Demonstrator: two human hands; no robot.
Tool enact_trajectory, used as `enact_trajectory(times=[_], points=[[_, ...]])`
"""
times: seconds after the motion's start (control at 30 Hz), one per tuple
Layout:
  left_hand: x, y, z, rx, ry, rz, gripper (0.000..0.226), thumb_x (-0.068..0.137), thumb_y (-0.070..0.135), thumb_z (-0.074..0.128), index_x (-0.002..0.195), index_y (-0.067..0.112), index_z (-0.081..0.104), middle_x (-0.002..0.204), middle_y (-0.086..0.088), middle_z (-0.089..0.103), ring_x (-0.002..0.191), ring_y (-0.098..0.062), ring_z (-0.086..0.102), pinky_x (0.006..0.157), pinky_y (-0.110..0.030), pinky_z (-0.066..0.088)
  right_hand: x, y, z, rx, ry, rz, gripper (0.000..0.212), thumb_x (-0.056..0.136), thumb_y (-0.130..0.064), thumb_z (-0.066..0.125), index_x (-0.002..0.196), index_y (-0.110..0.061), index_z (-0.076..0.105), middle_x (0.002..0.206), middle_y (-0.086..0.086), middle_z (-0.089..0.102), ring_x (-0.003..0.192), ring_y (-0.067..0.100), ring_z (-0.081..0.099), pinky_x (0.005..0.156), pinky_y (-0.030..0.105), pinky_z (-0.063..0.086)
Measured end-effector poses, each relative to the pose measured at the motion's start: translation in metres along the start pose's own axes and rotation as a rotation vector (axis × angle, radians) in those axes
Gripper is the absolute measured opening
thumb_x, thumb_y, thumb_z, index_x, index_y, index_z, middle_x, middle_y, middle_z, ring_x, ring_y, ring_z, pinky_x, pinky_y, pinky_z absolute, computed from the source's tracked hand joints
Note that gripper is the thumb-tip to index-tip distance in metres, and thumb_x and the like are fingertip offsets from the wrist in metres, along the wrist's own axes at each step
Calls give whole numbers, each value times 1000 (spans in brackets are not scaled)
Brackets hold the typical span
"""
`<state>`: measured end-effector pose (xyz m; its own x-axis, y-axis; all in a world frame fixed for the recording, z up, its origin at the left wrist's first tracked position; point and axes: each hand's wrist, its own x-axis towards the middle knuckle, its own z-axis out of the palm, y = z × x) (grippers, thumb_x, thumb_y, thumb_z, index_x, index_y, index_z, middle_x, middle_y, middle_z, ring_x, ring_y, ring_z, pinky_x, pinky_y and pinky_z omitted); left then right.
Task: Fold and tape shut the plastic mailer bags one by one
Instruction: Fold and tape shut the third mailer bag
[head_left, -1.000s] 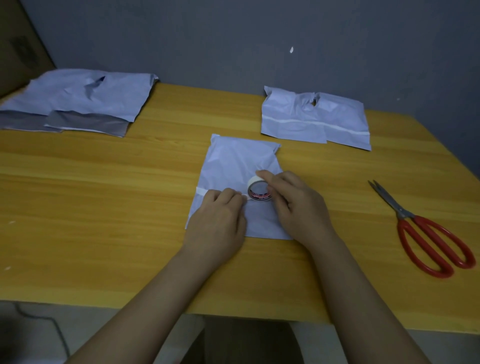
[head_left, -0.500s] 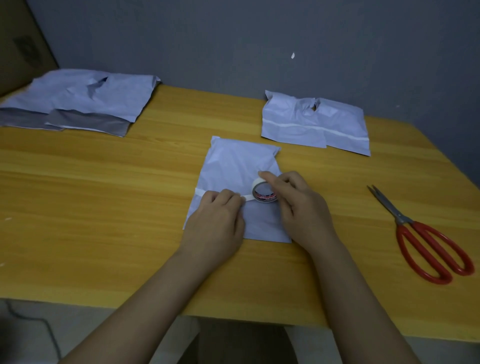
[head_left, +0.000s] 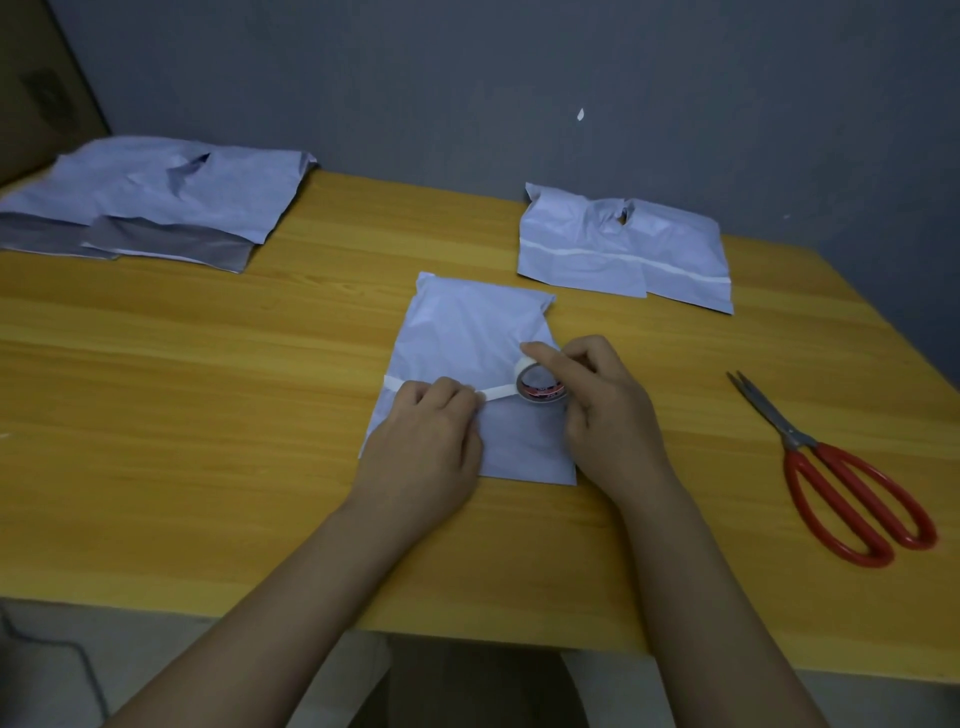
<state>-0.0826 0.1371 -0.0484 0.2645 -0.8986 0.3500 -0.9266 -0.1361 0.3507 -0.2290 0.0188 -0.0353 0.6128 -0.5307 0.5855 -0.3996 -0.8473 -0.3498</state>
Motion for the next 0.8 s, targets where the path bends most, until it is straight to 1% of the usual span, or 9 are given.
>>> enact_trajectory(times=[0.1, 0.2, 0.27, 0.4, 0.47, 0.53, 0.7, 0.8], points=[[0, 0, -1, 3, -3, 2, 42, 86, 31, 32, 106, 14, 65, 102, 0, 63, 92, -27, 55, 71, -32, 48, -1, 1, 2, 76, -10, 22, 62, 77, 11, 36, 128, -18, 60, 96, 3, 47, 82, 13, 45, 64, 30, 46], [0, 1, -1, 2, -14, 2, 43, 86, 32, 31, 107, 15, 64, 104, 1, 62, 95, -26, 54, 74, -32, 46, 0, -1, 2, 108, -22, 30, 61, 79, 8, 35, 128, -17, 60, 94, 0, 44, 83, 10, 43, 68, 28, 46], [0, 1, -2, -9, -24, -11, 40, 88, 30, 33, 110, 15, 62, 106, 1, 61, 98, -25, 52, 75, -31, 44, 0, -2, 2, 121, -26, 42, 58, 81, 6, 34, 127, -17, 61, 95, -1, 43, 84, 10, 44, 69, 28, 46], [0, 3, -4, -24, -43, -43, 29, 94, 23, 43, 120, 17, 55, 112, 2, 57, 107, -22, 45, 76, -30, 40, 0, -1, 1, 123, -35, 58, 54, 83, 3, 35, 125, -17, 62, 94, -2, 43, 83, 11, 44, 67, 30, 47], [-1, 4, -5, -35, -48, -48, 30, 94, 21, 48, 122, 17, 52, 114, 2, 56, 109, -21, 43, 77, -31, 39, -1, -1, 2, 120, -40, 63, 53, 83, 2, 35, 124, -17, 63, 94, -3, 43, 83, 10, 43, 67, 30, 46], [-1, 4, -4, -36, -46, -45, 30, 93, 21, 47, 122, 16, 53, 112, 1, 57, 107, -22, 45, 76, -31, 40, -1, 1, 2, 116, -48, 69, 53, 83, 2, 34, 123, -17, 63, 94, -3, 43, 83, 10, 43, 67, 31, 46], [-1, 1, -1, 2, -9, -8, 42, 86, 30, 33, 113, 15, 62, 103, 0, 61, 94, -26, 54, 73, -32, 47, 0, 0, 1, 106, -50, 74, 55, 80, 3, 34, 121, -18, 64, 94, -1, 45, 83, 13, 45, 65, 36, 49], [-1, 1, -2, -6, -12, -4, 43, 86, 29, 33, 114, 15, 63, 104, 0, 62, 95, -26, 54, 72, -32, 48, -1, -1, 0, 126, -39, 67, 53, 83, 1, 34, 123, -17, 63, 94, -2, 44, 83, 12, 44, 65, 33, 47]])
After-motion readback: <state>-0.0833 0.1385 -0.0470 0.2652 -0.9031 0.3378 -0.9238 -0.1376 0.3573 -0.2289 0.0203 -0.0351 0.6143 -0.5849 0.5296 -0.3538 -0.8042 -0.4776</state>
